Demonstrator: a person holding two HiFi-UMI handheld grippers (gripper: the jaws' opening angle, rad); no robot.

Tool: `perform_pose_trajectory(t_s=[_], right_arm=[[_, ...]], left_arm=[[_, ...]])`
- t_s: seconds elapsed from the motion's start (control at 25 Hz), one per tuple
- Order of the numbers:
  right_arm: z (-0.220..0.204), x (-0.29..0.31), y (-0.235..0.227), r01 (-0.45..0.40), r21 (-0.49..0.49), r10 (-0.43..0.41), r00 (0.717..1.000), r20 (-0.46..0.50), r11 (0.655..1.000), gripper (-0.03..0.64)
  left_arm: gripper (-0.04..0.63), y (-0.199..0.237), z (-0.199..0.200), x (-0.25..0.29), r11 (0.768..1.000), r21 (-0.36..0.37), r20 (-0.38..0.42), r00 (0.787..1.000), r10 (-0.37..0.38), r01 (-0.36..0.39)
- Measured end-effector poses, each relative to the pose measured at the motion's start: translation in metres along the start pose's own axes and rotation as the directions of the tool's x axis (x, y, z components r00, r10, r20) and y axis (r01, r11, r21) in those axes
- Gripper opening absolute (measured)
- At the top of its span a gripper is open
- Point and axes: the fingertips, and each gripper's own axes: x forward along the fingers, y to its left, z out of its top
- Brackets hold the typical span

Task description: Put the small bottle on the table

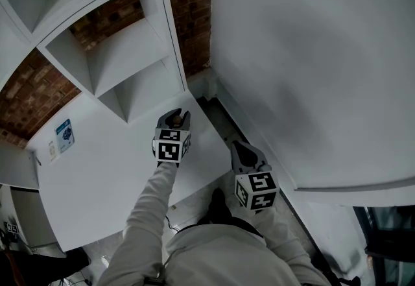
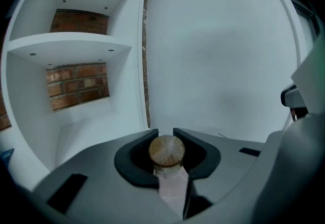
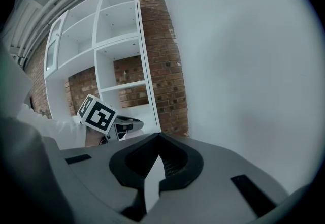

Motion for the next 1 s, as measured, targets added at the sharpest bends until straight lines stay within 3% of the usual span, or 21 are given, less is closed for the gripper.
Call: perform_pose_trajectory(t_s=[1.0], right_arm=[[-0.003,0.01,-0.021,0.014,0.01,-0.013,1.0,-0.025,1.0,0.028]], left_arm=[[0.106,0.028,0.018,0.062,0.999,0.03,-0.014,0.999,0.042,-0.042]])
